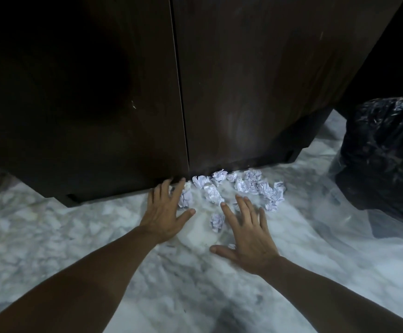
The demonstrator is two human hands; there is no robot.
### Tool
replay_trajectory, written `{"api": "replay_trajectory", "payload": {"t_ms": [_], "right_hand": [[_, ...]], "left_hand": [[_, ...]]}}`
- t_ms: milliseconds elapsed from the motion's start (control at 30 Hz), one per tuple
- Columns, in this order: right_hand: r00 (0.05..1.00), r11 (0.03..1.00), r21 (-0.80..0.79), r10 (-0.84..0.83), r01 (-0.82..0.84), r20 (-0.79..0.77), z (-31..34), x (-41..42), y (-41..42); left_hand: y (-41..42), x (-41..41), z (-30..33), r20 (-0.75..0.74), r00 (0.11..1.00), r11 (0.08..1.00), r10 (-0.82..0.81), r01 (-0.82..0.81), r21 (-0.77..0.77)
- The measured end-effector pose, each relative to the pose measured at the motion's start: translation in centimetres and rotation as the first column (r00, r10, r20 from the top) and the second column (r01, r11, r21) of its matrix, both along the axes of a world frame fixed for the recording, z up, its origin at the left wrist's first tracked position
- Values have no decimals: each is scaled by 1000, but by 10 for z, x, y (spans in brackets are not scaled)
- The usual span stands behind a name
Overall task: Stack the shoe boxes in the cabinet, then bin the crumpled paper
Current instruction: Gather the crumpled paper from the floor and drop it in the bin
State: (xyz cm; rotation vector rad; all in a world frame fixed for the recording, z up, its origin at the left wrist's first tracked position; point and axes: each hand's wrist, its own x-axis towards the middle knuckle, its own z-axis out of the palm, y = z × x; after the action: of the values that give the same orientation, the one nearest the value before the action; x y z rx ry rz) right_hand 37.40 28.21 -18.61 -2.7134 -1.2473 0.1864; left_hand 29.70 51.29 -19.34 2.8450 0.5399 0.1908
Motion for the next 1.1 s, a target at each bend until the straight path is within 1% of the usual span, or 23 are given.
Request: {"api": "replay_trajectory", "payload": {"t_ms": [167, 267, 400, 467, 533, 633, 733, 933, 967, 1033, 1100], "right_hand": [[995, 994, 35, 99, -99, 14, -4, 20, 21], [992, 988, 87, 124, -125, 8, -10, 27, 26], [986, 973, 171, 145, -157, 85, -16, 28, 25], [983, 959, 231, 139, -163, 117, -19, 29, 24], [986, 950, 275, 119, -147, 117, -20, 29, 23], [986, 945, 298, 99, -135, 133, -22, 28, 22], [986, 959, 253, 92, -125, 137, -22, 29, 21], [960, 980, 118, 128, -161, 248, -15, 20, 24], [962, 981, 116, 122, -154, 243, -12, 16, 23], [978, 984, 132, 96, -122, 184, 0, 8, 17], [992, 981, 187, 31, -53, 119, 15, 6, 9]], "left_hand": [[2, 13, -2, 4, 993, 989, -118, 117, 87], [5, 22, -5, -23, 980, 973, -197, 198, 119], [5, 31, -8, -45, 965, 952, -257, 261, 159], [5, 35, -9, -28, 971, 959, -238, 240, 152], [4, 38, -12, 1, 979, 968, -206, 203, 150], [1, 37, -16, 60, 980, 967, -189, 175, 183], [-6, 35, -15, 101, 974, 969, -201, 182, 168], [-19, 25, -3, 73, 987, 982, -145, 134, 134], [-21, 20, -1, 89, 988, 984, -130, 118, 132], [-23, 13, 6, 140, 984, 986, -110, 91, 138], [-26, 10, 19, 197, 973, 987, -120, 95, 131]]}}
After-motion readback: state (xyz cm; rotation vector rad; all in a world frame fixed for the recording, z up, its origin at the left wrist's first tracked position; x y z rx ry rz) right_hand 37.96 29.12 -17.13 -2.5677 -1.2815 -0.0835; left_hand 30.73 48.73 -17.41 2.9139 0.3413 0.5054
